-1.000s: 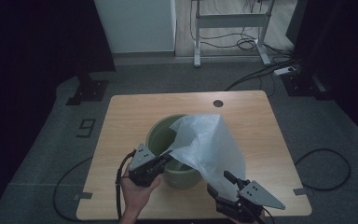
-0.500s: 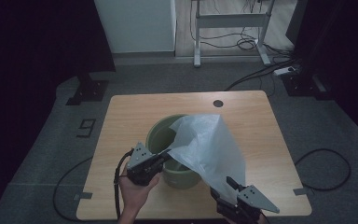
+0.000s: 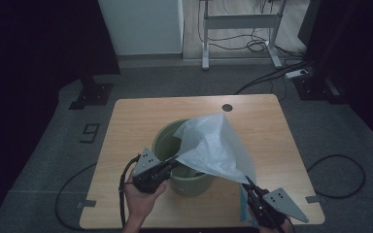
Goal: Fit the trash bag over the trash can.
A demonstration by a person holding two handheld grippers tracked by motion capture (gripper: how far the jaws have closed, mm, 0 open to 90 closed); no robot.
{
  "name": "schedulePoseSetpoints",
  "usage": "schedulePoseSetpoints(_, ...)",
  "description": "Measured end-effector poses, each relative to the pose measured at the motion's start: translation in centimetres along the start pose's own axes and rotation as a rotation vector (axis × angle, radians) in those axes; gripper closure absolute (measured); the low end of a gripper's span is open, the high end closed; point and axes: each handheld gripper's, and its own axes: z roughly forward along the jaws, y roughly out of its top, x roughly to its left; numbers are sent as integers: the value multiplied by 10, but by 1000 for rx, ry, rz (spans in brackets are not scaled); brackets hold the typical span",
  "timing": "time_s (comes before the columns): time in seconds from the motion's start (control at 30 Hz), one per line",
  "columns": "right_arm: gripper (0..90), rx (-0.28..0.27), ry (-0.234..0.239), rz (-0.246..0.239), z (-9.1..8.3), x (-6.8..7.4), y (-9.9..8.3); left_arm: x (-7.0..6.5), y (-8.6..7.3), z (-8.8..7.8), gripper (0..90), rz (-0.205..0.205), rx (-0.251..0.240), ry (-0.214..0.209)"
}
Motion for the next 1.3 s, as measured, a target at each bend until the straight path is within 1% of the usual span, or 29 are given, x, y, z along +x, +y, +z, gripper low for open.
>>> schedulePoseSetpoints(0.13, 889, -64, 6, 0, 1, -5, 26, 0, 1, -2, 899, 5, -2, -1)
schedulePoseSetpoints(0.2, 890, -94, 7, -13, 4, -7, 43, 1, 1, -3, 899, 6, -1, -3)
schedulePoseSetpoints(0.3, 890, -130, 28, -19, 10, -6, 69, 1, 0, -4, 899, 10, 2, -9)
schedulePoseSetpoints(0.37, 890, -155, 37, -23, 13, -4, 86, 1, -1, -4, 898, 11, 6, -14)
schedulePoseSetpoints(0.4, 890, -155, 37, -23, 13, -4, 86, 1, -1, -4, 898, 11, 6, -14)
schedulePoseSetpoints(0.43, 890, -185, 47, -35, 17, 0, 103, 1, -1, -3, 897, 12, 9, -22)
schedulePoseSetpoints(0.57, 890, -219, 73, -60, 24, 11, 125, -1, -2, -3, 882, 22, 18, -27)
schedulePoseSetpoints(0.6, 890, -219, 73, -60, 24, 11, 125, -1, -2, -3, 862, 22, 18, -27)
schedulePoseSetpoints(0.63, 890, -220, 83, -65, 27, 14, 129, 0, -2, -3, 862, 23, 13, -25)
schedulePoseSetpoints(0.67, 890, -210, 100, -80, 31, 20, 132, 0, -2, -3, 783, 22, 11, -27)
schedulePoseSetpoints(0.7, 889, -200, 108, -94, 35, 24, 132, -1, -2, -4, 701, 21, 7, -19)
schedulePoseSetpoints(0.73, 889, -178, 119, -115, 41, 30, 131, -2, -1, -5, 567, 19, -6, -11)
schedulePoseSetpoints(0.77, 889, -178, 119, -115, 41, 30, 131, -2, -1, -5, 531, 19, -6, -11)
schedulePoseSetpoints(0.8, 889, -148, 132, -127, 49, 33, 127, -4, 0, -9, 478, 16, -27, 1)
schedulePoseSetpoints(0.87, 889, -127, 140, -123, 55, 33, 124, -5, 2, -10, 389, 21, -32, 9)
schedulePoseSetpoints(0.9, 889, -120, 144, -120, 57, 33, 122, -7, 4, -15, 355, 43, -35, 24)
schedulePoseSetpoints(0.93, 889, -117, 145, -113, 58, 31, 121, -7, 6, -18, 337, 53, -42, 30)
schedulePoseSetpoints(0.97, 889, -117, 144, -105, 58, 30, 120, -7, 7, -21, 317, 54, -52, 31)
schedulePoseSetpoints(1.0, 890, -116, 142, -98, 58, 28, 119, -7, 7, -21, 298, 54, -52, 31)
schedulePoseSetpoints(1.03, 889, -117, 136, -89, 58, 24, 119, -7, 9, -26, 281, 66, -56, 24)
schedulePoseSetpoints(1.07, 889, -119, 132, -86, 57, 22, 119, -7, 9, -26, 270, 66, -56, 24)
schedulePoseSetpoints(1.1, 889, -123, 127, -78, 55, 19, 120, -7, 11, -30, 260, 81, -63, 25)
schedulePoseSetpoints(1.2, 889, -131, 126, -70, 51, 14, 122, -9, 16, -30, 260, 100, -76, 9)
schedulePoseSetpoints(1.3, 889, -134, 134, -79, 50, 15, 124, -13, 21, -26, 266, 120, -73, 1)
